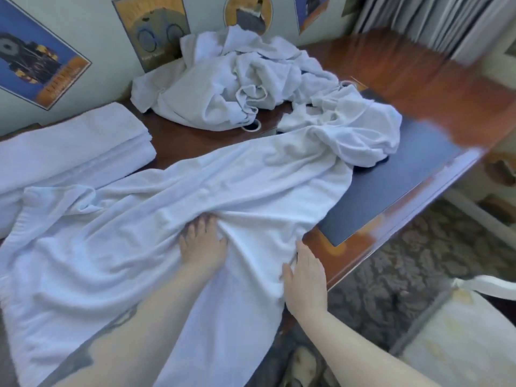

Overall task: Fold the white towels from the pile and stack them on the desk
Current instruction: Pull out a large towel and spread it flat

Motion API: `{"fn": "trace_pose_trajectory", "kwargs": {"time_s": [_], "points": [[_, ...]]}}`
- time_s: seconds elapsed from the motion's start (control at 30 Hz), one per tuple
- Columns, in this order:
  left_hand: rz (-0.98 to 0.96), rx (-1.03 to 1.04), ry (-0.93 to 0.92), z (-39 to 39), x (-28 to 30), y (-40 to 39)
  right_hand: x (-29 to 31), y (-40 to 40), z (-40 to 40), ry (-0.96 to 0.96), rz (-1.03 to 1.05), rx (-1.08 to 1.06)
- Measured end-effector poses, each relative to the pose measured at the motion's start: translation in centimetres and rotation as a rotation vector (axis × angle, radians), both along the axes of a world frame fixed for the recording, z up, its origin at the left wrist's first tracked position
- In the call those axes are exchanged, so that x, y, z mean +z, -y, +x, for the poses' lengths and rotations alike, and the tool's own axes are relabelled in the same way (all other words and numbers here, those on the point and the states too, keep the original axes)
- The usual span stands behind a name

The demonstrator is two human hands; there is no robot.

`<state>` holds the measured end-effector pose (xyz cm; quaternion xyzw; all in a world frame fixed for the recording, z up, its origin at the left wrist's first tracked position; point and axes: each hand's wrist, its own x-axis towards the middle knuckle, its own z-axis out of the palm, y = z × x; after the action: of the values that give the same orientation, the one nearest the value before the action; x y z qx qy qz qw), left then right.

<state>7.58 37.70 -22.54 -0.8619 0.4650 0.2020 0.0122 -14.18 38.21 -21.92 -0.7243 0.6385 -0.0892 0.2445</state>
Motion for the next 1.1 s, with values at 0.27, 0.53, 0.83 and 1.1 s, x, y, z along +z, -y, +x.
{"fn": "trace_pose_trajectory", "kwargs": {"time_s": [0.27,0.53,0.83,1.1], "points": [[-0.045,0.072,-0.072,-8.7,0.6,3.6,-0.1,5.7,-4.7,-0.078,-0.041,0.373],[-0.097,0.116,-0.121,-5.7,0.8,6.8,-0.2,10.6,-2.6,-0.128,0.108,0.421],[-0.356,0.053,-0.101,-7.4,-0.5,6.0,1.5,15.4,4.4,0.96,0.516,-0.504],[-0.322,0.045,-0.166,-6.9,-1.4,5.8,2.3,17.4,5.0,1.088,0.576,-0.758]]}}
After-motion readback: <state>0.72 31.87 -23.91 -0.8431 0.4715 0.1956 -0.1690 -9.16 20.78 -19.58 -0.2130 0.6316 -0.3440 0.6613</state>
